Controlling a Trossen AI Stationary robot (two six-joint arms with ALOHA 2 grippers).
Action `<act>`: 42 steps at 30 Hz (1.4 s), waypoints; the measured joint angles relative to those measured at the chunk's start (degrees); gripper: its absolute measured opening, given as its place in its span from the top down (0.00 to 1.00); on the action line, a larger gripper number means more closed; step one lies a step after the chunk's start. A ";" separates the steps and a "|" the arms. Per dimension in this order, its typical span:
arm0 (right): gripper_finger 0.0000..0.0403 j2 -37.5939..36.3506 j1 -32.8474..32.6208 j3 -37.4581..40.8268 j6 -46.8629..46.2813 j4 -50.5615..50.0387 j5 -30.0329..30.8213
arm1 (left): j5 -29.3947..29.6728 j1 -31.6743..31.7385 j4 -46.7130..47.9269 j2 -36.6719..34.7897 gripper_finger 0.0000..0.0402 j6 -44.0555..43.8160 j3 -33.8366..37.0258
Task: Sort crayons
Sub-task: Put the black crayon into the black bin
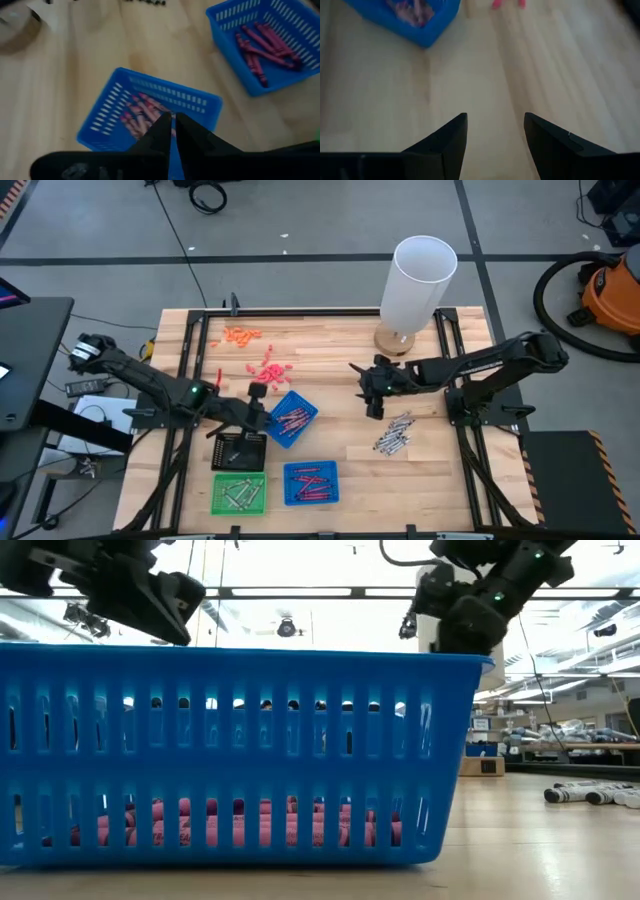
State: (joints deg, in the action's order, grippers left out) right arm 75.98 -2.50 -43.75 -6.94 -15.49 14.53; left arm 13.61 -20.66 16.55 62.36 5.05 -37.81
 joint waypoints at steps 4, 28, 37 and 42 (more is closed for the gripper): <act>0.50 -0.59 -0.52 -0.01 -0.94 -4.02 -3.24 | -0.01 2.22 -1.08 -1.22 0.91 4.52 0.03; 0.55 2.66 -8.71 -5.13 -6.45 -38.36 -11.37 | -2.81 4.70 -11.50 -2.13 0.91 8.20 4.51; 0.59 2.89 -8.81 0.79 -5.74 -35.73 -11.15 | -2.79 4.70 -11.62 -2.13 0.91 7.78 4.51; 0.60 3.37 -8.84 2.43 -5.00 -34.23 -10.32 | -2.78 4.70 -11.56 -2.13 0.91 7.57 4.51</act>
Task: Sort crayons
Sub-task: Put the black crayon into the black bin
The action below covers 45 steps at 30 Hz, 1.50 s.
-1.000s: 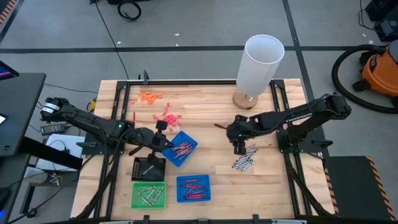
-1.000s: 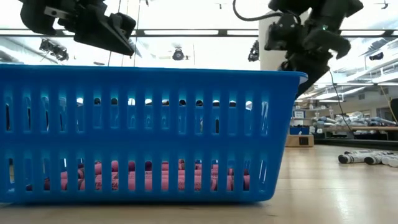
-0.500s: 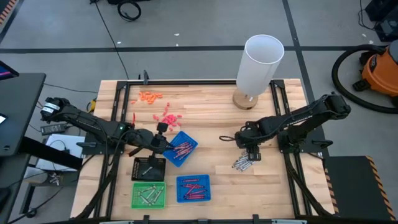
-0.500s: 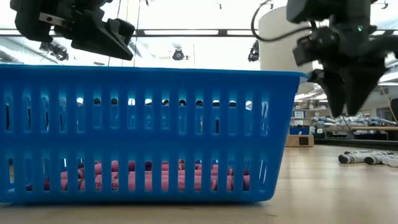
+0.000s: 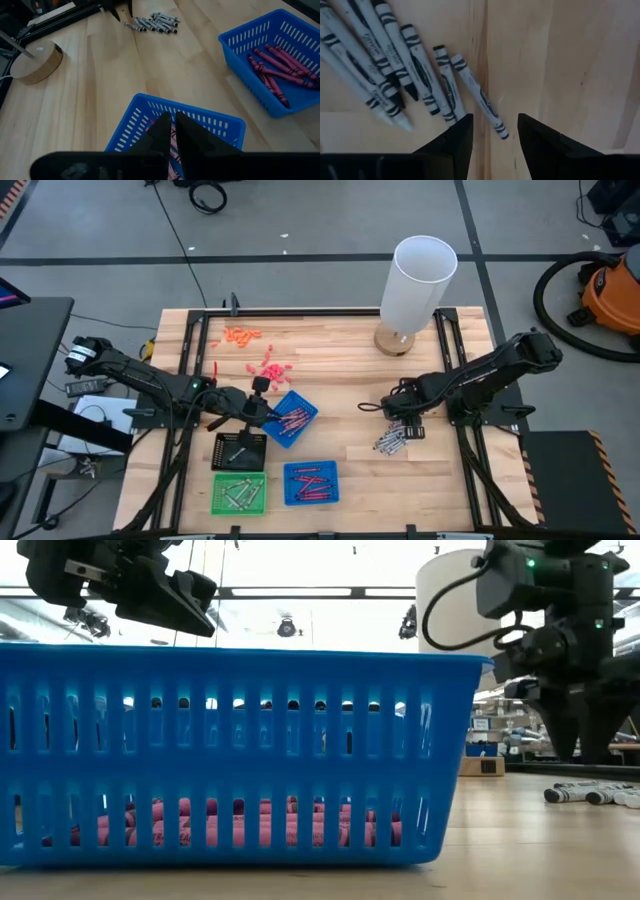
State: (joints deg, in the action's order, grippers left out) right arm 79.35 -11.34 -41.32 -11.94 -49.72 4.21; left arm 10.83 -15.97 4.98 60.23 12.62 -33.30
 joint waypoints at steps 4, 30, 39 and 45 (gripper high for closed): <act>0.60 1.03 -0.23 0.83 1.12 1.98 0.83 | 0.00 0.00 0.05 0.00 0.91 0.00 0.00; 0.67 10.93 1.01 -1.51 5.21 1.81 -1.18 | 0.00 0.00 0.38 0.02 0.91 -1.27 0.00; 0.82 10.97 3.20 -1.49 7.25 2.19 -2.39 | 0.00 0.00 0.56 0.02 0.91 -2.05 0.00; 0.90 10.97 3.64 -1.49 6.99 2.32 -2.03 | 0.00 0.00 0.58 0.02 0.91 -2.08 0.00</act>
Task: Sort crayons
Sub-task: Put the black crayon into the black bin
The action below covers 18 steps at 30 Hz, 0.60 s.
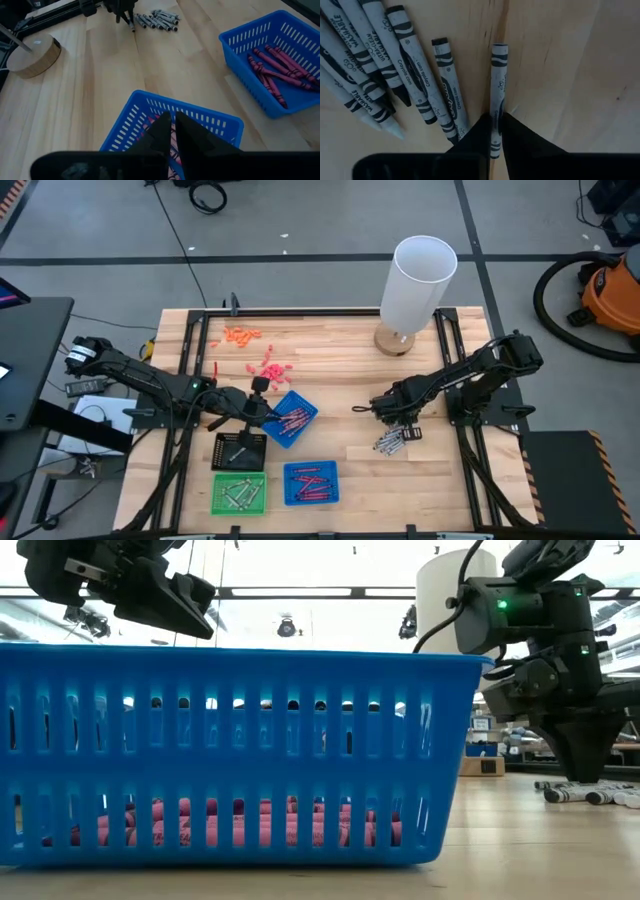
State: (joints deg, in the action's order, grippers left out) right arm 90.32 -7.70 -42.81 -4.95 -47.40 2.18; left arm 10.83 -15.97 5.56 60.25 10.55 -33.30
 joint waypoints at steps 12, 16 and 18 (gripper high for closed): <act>0.91 0.40 0.20 -2.79 -1.75 0.69 9.60 | 0.00 0.00 2.04 0.00 0.91 -0.96 0.00; 0.91 0.31 0.31 -4.12 -0.68 -0.09 10.94 | 0.00 0.00 2.45 0.00 0.91 -1.08 0.00; 0.91 0.28 0.39 -5.06 -0.56 0.01 11.33 | 0.00 0.00 2.70 0.00 0.91 -1.53 0.00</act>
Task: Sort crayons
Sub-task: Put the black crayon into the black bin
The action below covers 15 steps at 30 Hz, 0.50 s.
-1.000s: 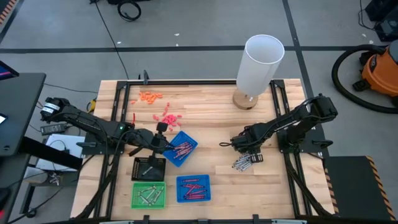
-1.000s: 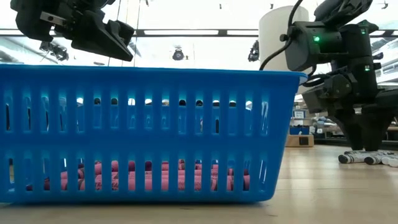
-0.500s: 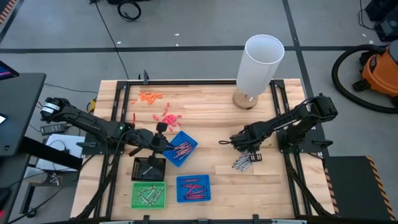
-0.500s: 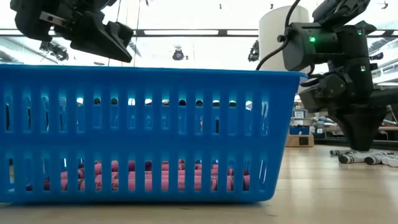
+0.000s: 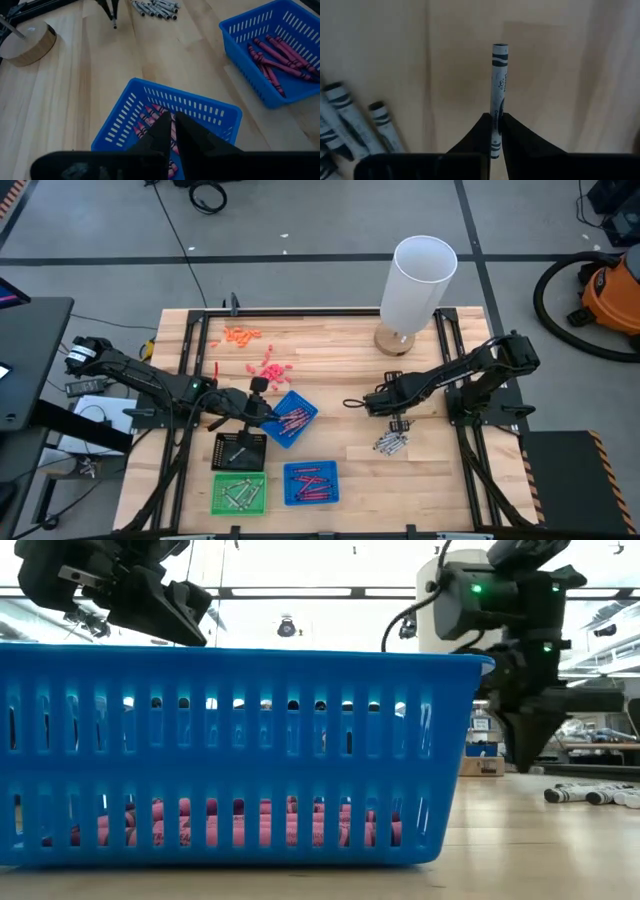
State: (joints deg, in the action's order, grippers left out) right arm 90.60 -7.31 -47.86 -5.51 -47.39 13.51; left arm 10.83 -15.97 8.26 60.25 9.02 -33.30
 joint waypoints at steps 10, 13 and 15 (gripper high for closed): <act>0.91 -0.08 0.00 -6.12 1.00 0.83 3.75 | 1.44 -0.23 2.32 0.00 0.91 -1.03 0.00; 0.91 -0.12 -0.21 -7.33 1.21 3.88 3.54 | 1.45 -1.01 2.56 0.00 0.91 -0.47 0.00; 0.91 -0.17 -0.61 -7.74 2.63 7.35 2.26 | 1.40 -1.39 2.30 0.00 0.91 -0.44 0.00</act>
State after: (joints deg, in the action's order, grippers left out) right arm 90.43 -7.93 -55.61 -2.88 -40.04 15.77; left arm 12.23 -17.36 10.56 60.25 8.58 -33.30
